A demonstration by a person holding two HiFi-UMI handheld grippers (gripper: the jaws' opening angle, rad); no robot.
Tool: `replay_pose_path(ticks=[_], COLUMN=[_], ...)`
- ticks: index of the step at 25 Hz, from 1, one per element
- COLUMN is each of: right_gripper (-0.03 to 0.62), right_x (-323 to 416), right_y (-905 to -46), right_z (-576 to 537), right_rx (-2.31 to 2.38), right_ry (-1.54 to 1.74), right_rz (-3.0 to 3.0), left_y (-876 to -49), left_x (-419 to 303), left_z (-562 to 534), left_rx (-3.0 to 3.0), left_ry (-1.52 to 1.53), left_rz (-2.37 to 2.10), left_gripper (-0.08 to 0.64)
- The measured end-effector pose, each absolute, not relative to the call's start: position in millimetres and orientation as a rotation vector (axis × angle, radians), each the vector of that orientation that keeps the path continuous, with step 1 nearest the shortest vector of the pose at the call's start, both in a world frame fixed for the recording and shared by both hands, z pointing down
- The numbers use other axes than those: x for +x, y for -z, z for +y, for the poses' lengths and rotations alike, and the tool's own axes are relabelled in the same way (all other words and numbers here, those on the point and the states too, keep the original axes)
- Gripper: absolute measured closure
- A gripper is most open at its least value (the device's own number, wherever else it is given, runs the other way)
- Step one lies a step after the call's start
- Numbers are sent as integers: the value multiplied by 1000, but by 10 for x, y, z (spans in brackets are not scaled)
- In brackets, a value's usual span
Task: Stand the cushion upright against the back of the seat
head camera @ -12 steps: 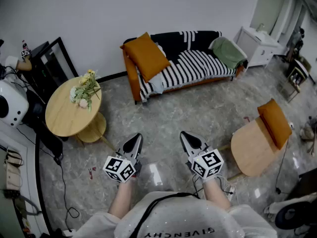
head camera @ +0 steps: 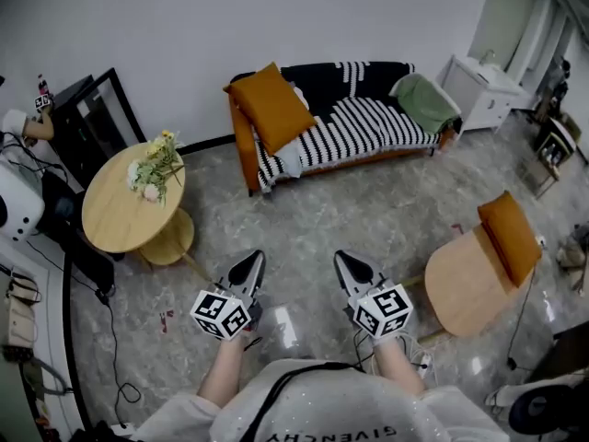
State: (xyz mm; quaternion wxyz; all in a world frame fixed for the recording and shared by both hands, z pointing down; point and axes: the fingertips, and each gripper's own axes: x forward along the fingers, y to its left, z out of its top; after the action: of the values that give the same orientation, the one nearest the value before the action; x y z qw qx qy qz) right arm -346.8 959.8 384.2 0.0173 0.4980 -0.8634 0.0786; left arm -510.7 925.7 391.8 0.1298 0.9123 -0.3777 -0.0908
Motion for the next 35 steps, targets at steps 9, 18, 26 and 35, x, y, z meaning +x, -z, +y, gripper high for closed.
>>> replay_pose_path(ticks=[9,18,26,35], right_gripper=[575,575,574,574], right_x=[-3300,-3322,-3392,-3560], right_y=[-3963,-3955,-4096,-4087], right_z=[9520,9146,8412,7113], right_rx=[1532,1480,1488,1527], right_ry=[-273,-264,-293,-346], right_rz=[-2705,-2728,-2689,-2638], left_y=[-3968,-3860,-4026,-4026], left_x=[-4920,-4824,-4903,-5085], left_z=[9206,8750,7996,6705], left_rx=[2642,2670,2651,2644], left_ry=[245,254,239,217], left_rz=[-1150,-1221,-1219,-1168], left_gripper=[535,535,535,535])
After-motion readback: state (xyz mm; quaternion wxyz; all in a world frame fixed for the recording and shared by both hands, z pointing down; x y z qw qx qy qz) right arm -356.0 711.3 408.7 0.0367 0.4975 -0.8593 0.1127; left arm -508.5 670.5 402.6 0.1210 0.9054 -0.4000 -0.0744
